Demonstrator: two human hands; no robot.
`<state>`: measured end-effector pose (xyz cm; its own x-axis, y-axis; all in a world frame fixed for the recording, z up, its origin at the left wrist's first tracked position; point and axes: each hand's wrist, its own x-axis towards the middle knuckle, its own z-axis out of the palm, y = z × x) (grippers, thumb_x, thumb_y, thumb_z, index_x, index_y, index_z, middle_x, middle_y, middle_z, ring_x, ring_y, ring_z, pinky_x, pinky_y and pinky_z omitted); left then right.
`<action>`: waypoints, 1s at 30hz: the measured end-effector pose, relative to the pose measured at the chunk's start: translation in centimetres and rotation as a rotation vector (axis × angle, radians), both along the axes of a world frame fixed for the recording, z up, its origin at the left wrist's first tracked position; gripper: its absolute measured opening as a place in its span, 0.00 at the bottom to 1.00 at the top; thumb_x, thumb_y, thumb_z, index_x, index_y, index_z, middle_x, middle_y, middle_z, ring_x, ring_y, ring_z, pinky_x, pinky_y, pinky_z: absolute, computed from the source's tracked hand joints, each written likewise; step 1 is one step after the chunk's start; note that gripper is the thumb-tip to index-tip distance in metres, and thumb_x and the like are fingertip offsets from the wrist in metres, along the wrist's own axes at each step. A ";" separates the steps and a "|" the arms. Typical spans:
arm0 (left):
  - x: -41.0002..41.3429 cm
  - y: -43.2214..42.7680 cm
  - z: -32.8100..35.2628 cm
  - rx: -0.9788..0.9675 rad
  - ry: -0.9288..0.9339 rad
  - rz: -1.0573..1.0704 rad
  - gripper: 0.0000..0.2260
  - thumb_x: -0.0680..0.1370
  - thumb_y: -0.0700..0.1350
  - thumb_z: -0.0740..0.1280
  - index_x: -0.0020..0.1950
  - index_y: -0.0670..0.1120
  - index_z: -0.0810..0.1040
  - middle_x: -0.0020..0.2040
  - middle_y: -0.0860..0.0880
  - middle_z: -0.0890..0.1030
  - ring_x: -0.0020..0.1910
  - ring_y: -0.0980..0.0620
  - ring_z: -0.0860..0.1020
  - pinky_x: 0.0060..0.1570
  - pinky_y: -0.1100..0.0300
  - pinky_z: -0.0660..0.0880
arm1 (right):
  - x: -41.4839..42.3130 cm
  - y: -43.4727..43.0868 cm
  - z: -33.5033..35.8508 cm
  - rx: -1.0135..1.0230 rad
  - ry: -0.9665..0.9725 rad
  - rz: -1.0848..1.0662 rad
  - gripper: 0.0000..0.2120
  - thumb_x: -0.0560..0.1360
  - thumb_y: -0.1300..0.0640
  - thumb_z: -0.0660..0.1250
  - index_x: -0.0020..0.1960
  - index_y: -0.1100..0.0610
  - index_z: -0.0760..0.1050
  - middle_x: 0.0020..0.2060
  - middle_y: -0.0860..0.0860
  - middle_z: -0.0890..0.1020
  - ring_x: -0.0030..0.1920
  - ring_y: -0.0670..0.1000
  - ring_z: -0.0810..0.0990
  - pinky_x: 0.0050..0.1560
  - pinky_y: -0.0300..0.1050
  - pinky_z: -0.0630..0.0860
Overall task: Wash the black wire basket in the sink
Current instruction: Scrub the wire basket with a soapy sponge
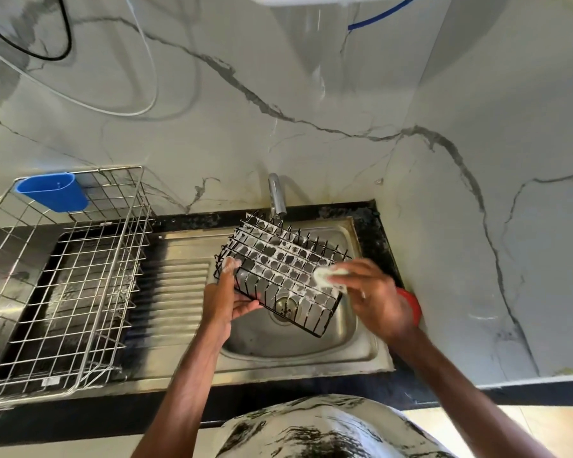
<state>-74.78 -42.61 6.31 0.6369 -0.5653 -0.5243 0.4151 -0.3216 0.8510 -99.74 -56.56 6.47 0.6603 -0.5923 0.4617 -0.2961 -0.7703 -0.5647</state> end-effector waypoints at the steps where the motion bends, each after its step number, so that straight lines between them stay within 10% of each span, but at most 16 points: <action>1: -0.1 0.0 0.0 0.000 -0.008 -0.011 0.35 0.70 0.69 0.66 0.70 0.49 0.77 0.43 0.32 0.85 0.49 0.27 0.84 0.31 0.57 0.83 | -0.3 -1.0 -0.1 0.033 0.004 -0.057 0.23 0.70 0.76 0.70 0.55 0.53 0.86 0.57 0.49 0.85 0.59 0.47 0.80 0.60 0.45 0.79; 9: -0.3 -0.1 -0.7 0.025 -0.031 -0.059 0.31 0.76 0.66 0.67 0.70 0.45 0.77 0.42 0.36 0.86 0.45 0.33 0.86 0.32 0.57 0.83 | 1.6 -3.2 -0.4 0.179 -0.053 -0.319 0.20 0.71 0.75 0.66 0.52 0.55 0.86 0.52 0.50 0.85 0.51 0.47 0.84 0.55 0.38 0.80; 19: -0.8 0.3 -0.1 0.026 -0.024 -0.075 0.18 0.84 0.54 0.64 0.70 0.46 0.76 0.48 0.34 0.86 0.52 0.32 0.85 0.57 0.42 0.82 | 4.4 0.5 0.2 -0.113 0.077 -0.215 0.18 0.70 0.72 0.70 0.50 0.51 0.86 0.52 0.49 0.86 0.55 0.48 0.84 0.63 0.56 0.76; 23: -0.9 0.2 -0.3 0.039 -0.113 -0.131 0.11 0.81 0.48 0.71 0.59 0.43 0.81 0.53 0.37 0.86 0.50 0.41 0.87 0.47 0.53 0.84 | 6.2 0.1 2.0 0.280 -0.087 -0.241 0.15 0.75 0.69 0.70 0.56 0.54 0.84 0.50 0.44 0.85 0.45 0.37 0.83 0.45 0.33 0.81; 30: -0.4 1.2 -0.7 0.074 -0.382 -0.274 0.35 0.58 0.60 0.80 0.60 0.45 0.77 0.51 0.49 0.87 0.51 0.51 0.86 0.52 0.50 0.84 | 6.7 -2.8 5.5 1.261 -0.175 -0.126 0.13 0.80 0.65 0.64 0.60 0.55 0.82 0.52 0.57 0.85 0.40 0.50 0.86 0.38 0.48 0.83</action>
<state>-75.20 -41.39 5.61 0.6246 -0.7095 -0.3263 -0.0323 -0.4410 0.8969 -93.06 -59.36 11.95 0.5557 -0.7350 -0.3885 -0.1760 0.3527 -0.9190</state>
